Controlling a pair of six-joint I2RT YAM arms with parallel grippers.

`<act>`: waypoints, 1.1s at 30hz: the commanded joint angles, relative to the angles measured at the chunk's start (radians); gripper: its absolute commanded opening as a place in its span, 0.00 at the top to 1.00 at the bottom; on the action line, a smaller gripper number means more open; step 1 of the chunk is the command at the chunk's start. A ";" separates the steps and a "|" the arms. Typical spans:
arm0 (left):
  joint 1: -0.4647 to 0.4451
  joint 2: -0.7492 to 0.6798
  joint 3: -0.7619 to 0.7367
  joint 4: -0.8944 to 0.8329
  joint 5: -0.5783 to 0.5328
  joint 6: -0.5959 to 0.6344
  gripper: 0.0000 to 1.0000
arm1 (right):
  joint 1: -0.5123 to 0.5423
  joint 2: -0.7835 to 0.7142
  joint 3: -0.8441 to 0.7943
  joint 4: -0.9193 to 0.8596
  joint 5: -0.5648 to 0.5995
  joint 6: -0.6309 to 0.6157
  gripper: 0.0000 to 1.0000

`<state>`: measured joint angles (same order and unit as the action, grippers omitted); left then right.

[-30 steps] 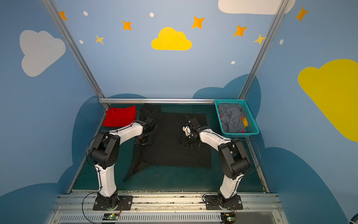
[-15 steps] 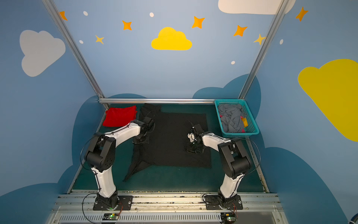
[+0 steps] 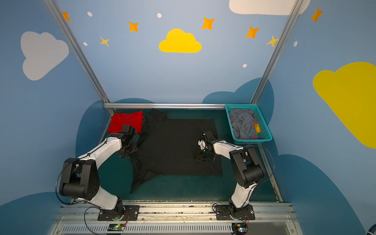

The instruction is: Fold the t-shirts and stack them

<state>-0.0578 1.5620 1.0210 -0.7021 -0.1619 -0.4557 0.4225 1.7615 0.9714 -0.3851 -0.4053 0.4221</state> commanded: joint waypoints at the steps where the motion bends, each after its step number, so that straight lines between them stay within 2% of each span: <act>1: 0.073 -0.032 -0.044 0.064 0.054 -0.059 0.94 | -0.008 0.021 -0.047 -0.058 0.060 0.004 0.66; 3: 0.131 -0.034 -0.071 0.103 0.101 -0.073 0.91 | -0.013 0.021 -0.054 -0.058 0.061 0.006 0.66; 5: 0.172 -0.023 -0.082 0.124 0.142 -0.081 0.82 | -0.018 0.021 -0.061 -0.061 0.063 0.007 0.65; 7: 0.197 -0.005 -0.074 0.132 0.163 -0.085 0.79 | -0.023 0.020 -0.069 -0.063 0.064 0.010 0.66; 9: 0.208 0.012 -0.047 0.120 0.165 -0.086 0.69 | -0.026 0.015 -0.078 -0.064 0.063 0.012 0.66; 13: 0.183 0.009 0.042 0.097 0.171 -0.083 0.57 | -0.027 -0.010 -0.080 -0.069 0.043 0.012 0.66; 16: 0.122 0.005 0.112 0.106 0.170 -0.083 0.50 | -0.026 -0.035 -0.055 -0.094 0.030 0.003 0.66; 19: 0.053 0.064 0.191 0.110 0.181 -0.058 0.39 | -0.026 -0.062 -0.015 -0.120 0.026 -0.008 0.66; 21: 0.022 0.142 0.259 0.077 0.183 -0.026 0.37 | -0.026 -0.072 0.021 -0.135 0.026 -0.019 0.65; 26: -0.036 0.355 0.437 -0.032 0.095 0.039 0.36 | -0.028 -0.048 0.130 -0.177 0.039 -0.058 0.65; 33: -0.062 0.474 0.522 0.024 0.035 0.037 0.37 | -0.028 0.028 0.237 -0.220 0.048 -0.078 0.65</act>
<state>-0.1150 2.0304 1.4899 -0.6678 -0.0723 -0.4374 0.3969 1.7512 1.1805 -0.5453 -0.3752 0.3687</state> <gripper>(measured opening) 0.628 0.354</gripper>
